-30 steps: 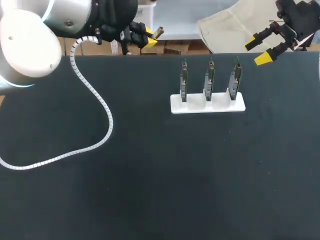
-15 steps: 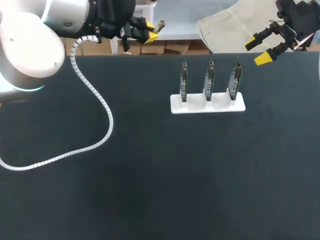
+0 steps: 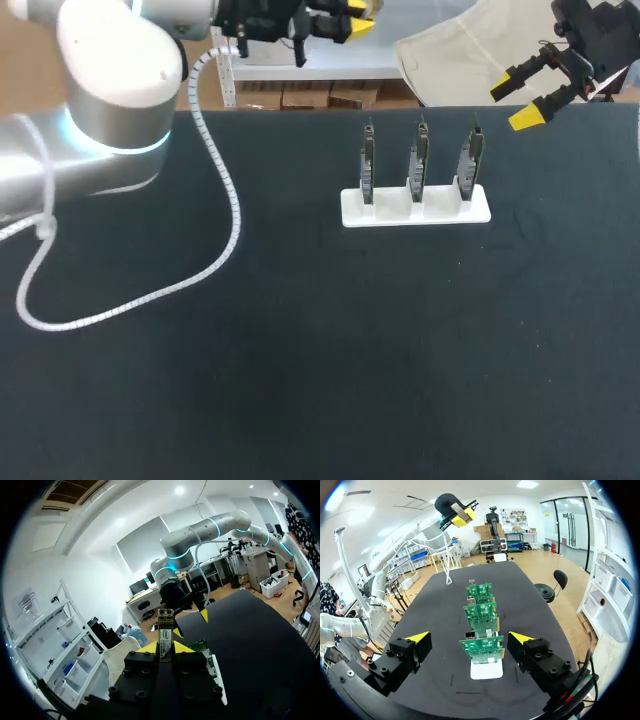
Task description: Pick up the optical module with the left hand, and insert it into the network port with the right hand.
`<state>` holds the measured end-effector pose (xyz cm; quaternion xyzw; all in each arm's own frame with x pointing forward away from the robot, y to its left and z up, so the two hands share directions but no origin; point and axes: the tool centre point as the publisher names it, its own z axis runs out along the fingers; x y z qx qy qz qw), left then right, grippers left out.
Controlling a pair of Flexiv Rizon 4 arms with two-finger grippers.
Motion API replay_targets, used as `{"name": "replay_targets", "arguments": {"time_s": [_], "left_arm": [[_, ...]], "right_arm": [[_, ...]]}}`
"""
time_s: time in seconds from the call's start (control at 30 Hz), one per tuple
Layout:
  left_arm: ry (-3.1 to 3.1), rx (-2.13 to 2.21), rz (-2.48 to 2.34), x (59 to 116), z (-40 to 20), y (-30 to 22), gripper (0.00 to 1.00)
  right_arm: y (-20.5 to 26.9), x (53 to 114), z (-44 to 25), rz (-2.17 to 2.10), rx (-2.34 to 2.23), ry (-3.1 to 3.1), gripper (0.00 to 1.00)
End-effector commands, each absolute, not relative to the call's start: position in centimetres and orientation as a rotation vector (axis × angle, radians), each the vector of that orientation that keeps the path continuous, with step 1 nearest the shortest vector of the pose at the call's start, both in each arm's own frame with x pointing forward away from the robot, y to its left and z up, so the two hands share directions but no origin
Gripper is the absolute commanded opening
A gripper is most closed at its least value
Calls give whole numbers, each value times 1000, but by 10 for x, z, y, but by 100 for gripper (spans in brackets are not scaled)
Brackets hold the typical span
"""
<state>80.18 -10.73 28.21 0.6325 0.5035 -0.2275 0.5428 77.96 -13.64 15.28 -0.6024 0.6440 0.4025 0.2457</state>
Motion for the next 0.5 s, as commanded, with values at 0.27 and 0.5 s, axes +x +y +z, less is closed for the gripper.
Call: {"name": "replay_targets", "arguments": {"time_s": [0.27,0.5], "left_arm": [[1154,1427,-654,826,281,-136,0],[1098,1350,-713,844,289,-158,0]], "right_arm": [[-136,776,153,1089,-1640,1758,100],[-136,776,153,1089,-1640,1758,100]]}}
